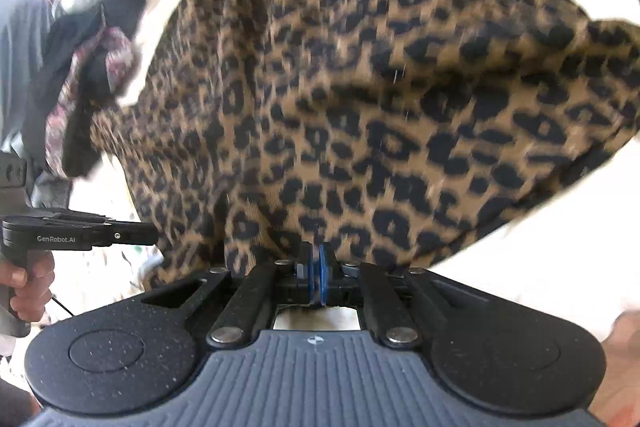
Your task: Fold clothes
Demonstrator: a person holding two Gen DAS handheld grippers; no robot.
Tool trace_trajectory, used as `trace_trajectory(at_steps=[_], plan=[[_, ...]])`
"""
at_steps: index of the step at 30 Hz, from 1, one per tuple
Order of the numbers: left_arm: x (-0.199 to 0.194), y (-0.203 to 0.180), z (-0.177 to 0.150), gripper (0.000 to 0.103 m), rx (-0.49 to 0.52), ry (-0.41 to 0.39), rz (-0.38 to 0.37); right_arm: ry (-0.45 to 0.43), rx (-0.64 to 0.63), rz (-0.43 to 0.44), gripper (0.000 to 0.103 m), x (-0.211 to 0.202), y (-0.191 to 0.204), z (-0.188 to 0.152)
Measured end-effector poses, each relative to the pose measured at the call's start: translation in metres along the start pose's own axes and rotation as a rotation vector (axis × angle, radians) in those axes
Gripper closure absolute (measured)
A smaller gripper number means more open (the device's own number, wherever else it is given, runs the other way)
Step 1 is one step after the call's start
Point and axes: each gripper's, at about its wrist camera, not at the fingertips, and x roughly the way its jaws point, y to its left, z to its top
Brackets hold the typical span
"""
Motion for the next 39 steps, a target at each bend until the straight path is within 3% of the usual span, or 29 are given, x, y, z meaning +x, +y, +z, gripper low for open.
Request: trace_trajectory(at_steps=[3, 6, 11, 13, 20, 24, 32, 39], plan=[[-0.018, 0.007, 0.016, 0.095, 0.008, -0.068, 0.026, -0.065, -0.014, -0.013, 0.088, -0.018, -0.005, 0.015], [-0.029, 0.013, 0.039, 0.086, 0.010, -0.126, 0.070, -0.122, -0.030, -0.035, 0.078, -0.032, -0.012, 0.033], [-0.038, 0.023, 0.078, 0.079, 0.006, -0.220, 0.137, -0.212, -0.040, -0.100, 0.074, -0.048, -0.026, 0.066], [-0.039, 0.027, 0.092, 0.076, -0.007, -0.240, 0.164, -0.246, -0.040, -0.137, 0.064, -0.052, -0.033, 0.077], [-0.030, 0.033, 0.148, 0.076, 0.053, -0.259, 0.203, -0.296, -0.099, -0.203, 0.061, -0.038, -0.052, 0.131], [-0.027, 0.043, 0.182, 0.076, 0.024, -0.271, 0.237, -0.296, -0.108, -0.220, 0.056, -0.023, -0.061, 0.167], [-0.014, 0.064, 0.236, 0.061, 0.005, -0.308, 0.282, -0.338, -0.131, -0.237, 0.045, 0.002, -0.063, 0.215], [0.009, 0.092, 0.263, 0.058, -0.078, -0.282, 0.224, -0.325, -0.161, -0.240, 0.041, 0.044, -0.065, 0.256]])
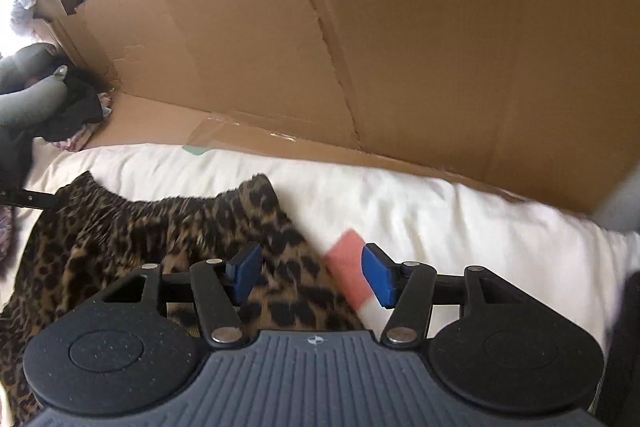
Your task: Fold clothes
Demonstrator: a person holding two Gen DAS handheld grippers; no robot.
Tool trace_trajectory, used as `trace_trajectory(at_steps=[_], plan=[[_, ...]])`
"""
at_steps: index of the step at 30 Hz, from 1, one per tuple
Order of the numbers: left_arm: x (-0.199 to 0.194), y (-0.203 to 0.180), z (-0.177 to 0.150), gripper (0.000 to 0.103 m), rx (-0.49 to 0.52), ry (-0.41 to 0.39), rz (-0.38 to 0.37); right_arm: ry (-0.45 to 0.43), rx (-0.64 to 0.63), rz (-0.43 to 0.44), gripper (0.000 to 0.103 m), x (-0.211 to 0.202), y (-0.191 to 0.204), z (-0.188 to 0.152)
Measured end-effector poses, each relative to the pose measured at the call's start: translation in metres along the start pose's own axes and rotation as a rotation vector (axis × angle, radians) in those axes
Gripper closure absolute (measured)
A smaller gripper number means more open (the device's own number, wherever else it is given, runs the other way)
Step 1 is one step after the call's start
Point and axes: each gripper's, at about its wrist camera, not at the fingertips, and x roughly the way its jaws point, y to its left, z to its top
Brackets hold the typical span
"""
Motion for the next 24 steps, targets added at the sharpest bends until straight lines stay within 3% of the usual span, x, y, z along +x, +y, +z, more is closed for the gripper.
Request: trace_trajectory(at_steps=[5, 12, 14, 16, 17, 18, 24], plan=[[0.012, 0.001, 0.004, 0.056, -0.019, 0.056, -0.068, 0.035, -0.024, 0.013, 0.040, 0.027, 0.009, 0.007], [0.024, -0.007, 0.004, 0.056, 0.021, 0.111, -0.053, 0.111, -0.085, 0.035, 0.042, 0.047, 0.023, 0.008], [0.024, -0.007, 0.007, 0.062, 0.031, 0.135, -0.048, 0.120, -0.103, 0.033, 0.056, 0.048, 0.028, 0.009], [0.022, -0.009, 0.007, 0.096, 0.039, 0.161, -0.053, 0.128, -0.125, 0.026, 0.076, 0.049, 0.033, 0.011], [0.020, -0.013, 0.007, 0.096, 0.061, 0.170, -0.040, 0.133, -0.136, 0.022, 0.089, 0.050, 0.036, 0.011], [0.015, -0.017, 0.007, 0.096, 0.087, 0.158, -0.027, 0.134, -0.145, 0.019, 0.094, 0.049, 0.038, 0.012], [-0.013, -0.036, 0.014, 0.097, 0.185, 0.056, -0.010, 0.055, -0.134, -0.004, 0.097, 0.024, 0.034, 0.019]])
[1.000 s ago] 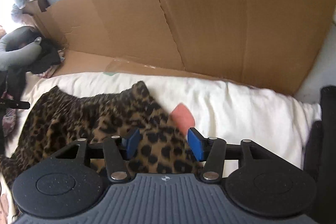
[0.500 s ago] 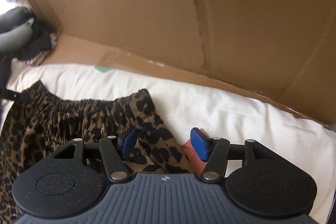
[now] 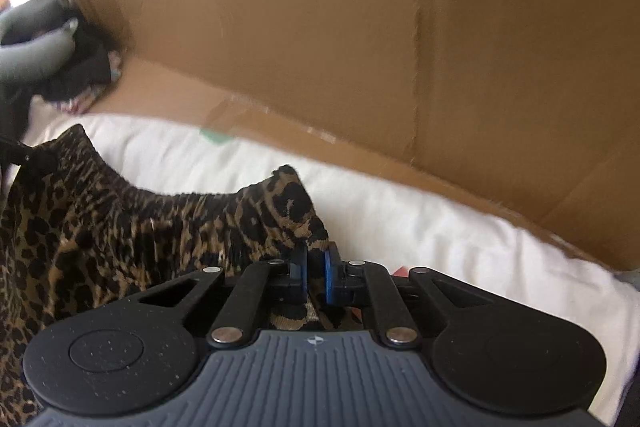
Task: Fold clothes
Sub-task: 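Close both tools on the elastic waistband, then open both tools and lay the waistband back on the duvet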
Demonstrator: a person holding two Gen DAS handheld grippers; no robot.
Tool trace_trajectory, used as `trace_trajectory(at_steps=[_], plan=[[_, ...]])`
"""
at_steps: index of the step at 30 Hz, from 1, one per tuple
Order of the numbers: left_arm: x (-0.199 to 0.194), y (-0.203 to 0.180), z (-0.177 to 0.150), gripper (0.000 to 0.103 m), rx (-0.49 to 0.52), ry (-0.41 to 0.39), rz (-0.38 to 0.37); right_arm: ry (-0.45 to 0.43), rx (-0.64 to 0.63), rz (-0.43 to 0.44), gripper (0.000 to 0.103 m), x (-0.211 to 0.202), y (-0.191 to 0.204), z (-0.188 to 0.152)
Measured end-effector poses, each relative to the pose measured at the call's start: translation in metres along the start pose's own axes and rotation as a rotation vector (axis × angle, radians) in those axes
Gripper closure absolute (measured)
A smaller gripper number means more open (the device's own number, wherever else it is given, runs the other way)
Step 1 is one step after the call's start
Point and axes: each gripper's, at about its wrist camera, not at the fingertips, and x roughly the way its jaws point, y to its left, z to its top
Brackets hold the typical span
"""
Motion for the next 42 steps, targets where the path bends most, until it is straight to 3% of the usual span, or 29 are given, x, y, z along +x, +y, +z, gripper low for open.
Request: trace_trajectory(at_steps=[4, 14, 19, 22, 23, 26, 27, 36, 42], plan=[[-0.007, -0.013, 0.007, 0.099, 0.051, -0.027, 0.042, -0.050, 0.008, -0.039, 0.097, -0.012, -0.003, 0.002], [0.004, -0.031, 0.029, 0.100, 0.062, -0.071, 0.093, -0.116, 0.037, -0.160, 0.097, -0.019, -0.011, 0.014], [0.029, -0.038, 0.030, 0.099, 0.100, -0.059, 0.155, -0.093, 0.034, -0.205, 0.097, -0.007, -0.015, 0.015], [0.043, -0.031, 0.025, 0.094, 0.043, -0.012, 0.191, -0.041, 0.074, -0.190, 0.093, 0.009, -0.019, 0.010], [0.043, -0.027, 0.022, 0.092, 0.023, -0.004, 0.199, -0.034, 0.100, -0.177, 0.091, 0.009, -0.023, 0.008], [0.021, -0.019, 0.013, 0.087, -0.010, -0.039, 0.199, -0.094, 0.136, -0.149, 0.062, -0.016, -0.032, 0.001], [0.014, -0.017, 0.009, 0.088, -0.013, -0.050, 0.203, -0.115, 0.140, -0.141, 0.060, -0.025, -0.034, -0.001], [-0.042, -0.022, -0.043, 0.089, 0.038, -0.067, 0.169, -0.138, 0.102, -0.055, 0.060, -0.092, -0.043, -0.017], [-0.065, -0.014, -0.097, 0.089, -0.048, -0.091, 0.132, -0.105, 0.073, -0.027, 0.060, -0.111, -0.029, -0.061]])
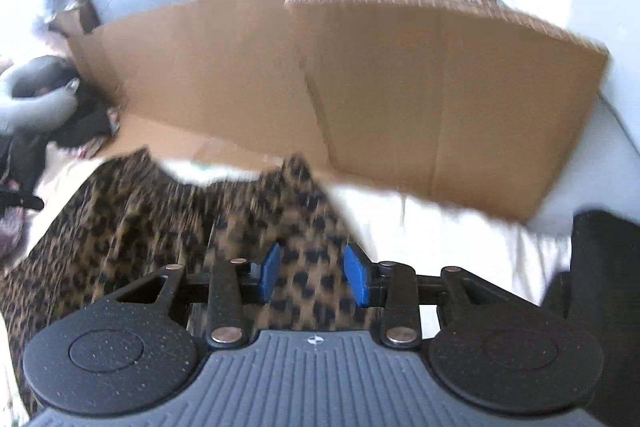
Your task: Fold clothes
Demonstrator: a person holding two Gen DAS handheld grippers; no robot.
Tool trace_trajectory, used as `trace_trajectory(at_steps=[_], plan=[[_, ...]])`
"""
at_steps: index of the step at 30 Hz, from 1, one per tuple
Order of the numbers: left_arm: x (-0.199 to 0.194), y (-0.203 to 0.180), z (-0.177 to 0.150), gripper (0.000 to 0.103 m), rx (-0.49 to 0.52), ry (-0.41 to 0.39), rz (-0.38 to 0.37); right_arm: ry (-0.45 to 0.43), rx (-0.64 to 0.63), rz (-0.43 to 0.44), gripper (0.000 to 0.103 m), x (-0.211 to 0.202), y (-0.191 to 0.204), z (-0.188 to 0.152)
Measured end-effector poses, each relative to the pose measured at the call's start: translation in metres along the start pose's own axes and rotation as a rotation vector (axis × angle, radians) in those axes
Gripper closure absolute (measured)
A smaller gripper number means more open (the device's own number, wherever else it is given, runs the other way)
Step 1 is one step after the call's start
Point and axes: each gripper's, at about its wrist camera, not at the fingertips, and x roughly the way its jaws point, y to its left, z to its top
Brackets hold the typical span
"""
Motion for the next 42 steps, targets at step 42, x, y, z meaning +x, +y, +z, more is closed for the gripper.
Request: trace_trajectory(at_steps=[42], plan=[[-0.044, 0.002, -0.163, 0.077, -0.193, 0.036, 0.068, 0.093, 0.189, -0.172, 0.068, -0.074, -0.043, -0.124]])
